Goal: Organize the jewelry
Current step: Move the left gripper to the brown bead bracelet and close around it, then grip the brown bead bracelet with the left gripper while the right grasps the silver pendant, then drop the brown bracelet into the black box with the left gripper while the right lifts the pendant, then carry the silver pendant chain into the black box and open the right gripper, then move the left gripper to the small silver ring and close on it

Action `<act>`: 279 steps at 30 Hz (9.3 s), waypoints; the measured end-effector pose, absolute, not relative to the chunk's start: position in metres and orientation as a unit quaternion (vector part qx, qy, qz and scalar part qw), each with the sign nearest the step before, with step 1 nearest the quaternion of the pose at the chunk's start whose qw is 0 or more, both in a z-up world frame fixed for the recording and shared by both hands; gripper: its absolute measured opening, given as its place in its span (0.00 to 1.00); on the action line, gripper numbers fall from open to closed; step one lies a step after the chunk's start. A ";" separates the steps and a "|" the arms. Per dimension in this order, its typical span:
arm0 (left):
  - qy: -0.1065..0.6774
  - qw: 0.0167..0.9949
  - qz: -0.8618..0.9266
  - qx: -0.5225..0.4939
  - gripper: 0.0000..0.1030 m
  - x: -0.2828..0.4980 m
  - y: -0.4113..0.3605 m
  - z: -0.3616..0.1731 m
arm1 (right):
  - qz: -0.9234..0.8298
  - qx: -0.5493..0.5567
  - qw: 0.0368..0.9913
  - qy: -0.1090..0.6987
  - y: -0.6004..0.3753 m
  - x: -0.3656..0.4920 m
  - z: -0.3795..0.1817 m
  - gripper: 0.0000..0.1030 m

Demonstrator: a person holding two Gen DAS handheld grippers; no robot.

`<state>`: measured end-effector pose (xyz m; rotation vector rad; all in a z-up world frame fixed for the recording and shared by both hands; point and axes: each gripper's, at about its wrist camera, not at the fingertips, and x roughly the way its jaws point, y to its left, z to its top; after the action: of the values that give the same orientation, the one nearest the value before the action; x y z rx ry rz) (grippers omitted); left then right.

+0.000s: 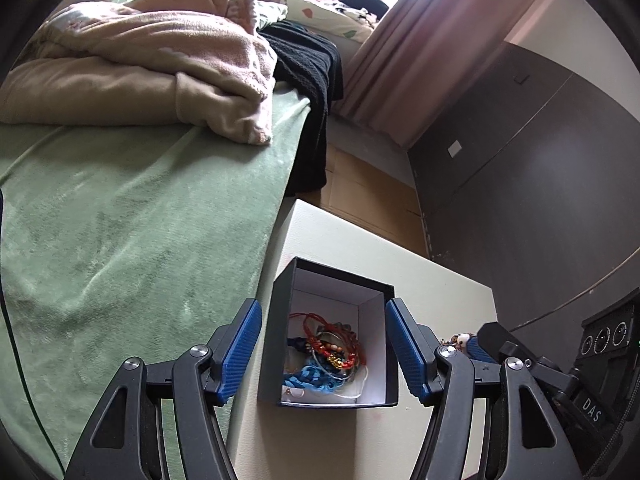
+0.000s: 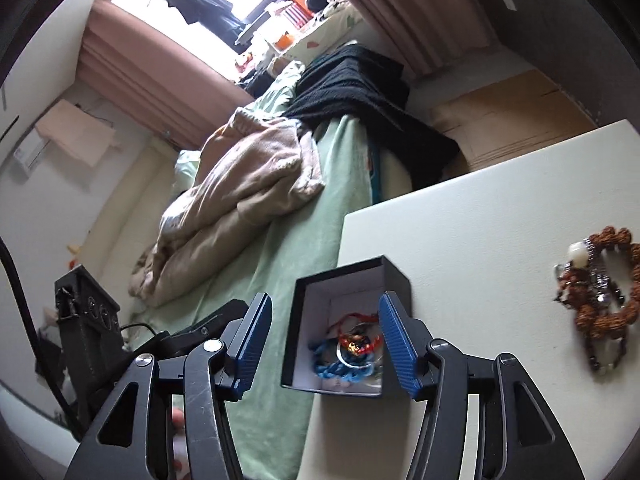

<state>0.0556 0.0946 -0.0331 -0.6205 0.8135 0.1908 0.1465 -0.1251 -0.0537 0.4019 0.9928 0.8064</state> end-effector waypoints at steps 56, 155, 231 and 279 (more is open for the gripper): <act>0.513 0.840 -0.054 -0.171 0.35 0.183 -0.136 -0.074 | 0.113 0.307 0.763 0.557 -0.347 0.210 -0.106 0.55; 0.315 0.901 -0.004 -0.299 0.19 0.047 0.075 0.024 | 0.243 0.171 0.853 0.429 -0.230 0.151 -0.009 0.36; 0.354 0.900 0.014 -0.254 0.93 0.062 0.067 -0.003 | 0.213 0.140 0.869 0.424 -0.232 0.142 0.010 0.65; 0.555 0.830 0.003 -0.060 0.16 0.216 -0.124 -0.124 | 0.100 0.230 0.804 0.539 -0.352 0.207 -0.084 0.63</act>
<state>0.2163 -0.1242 -0.1240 -0.1283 1.1766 0.0053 0.2066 -0.3519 -0.0837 0.4933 1.1539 0.2136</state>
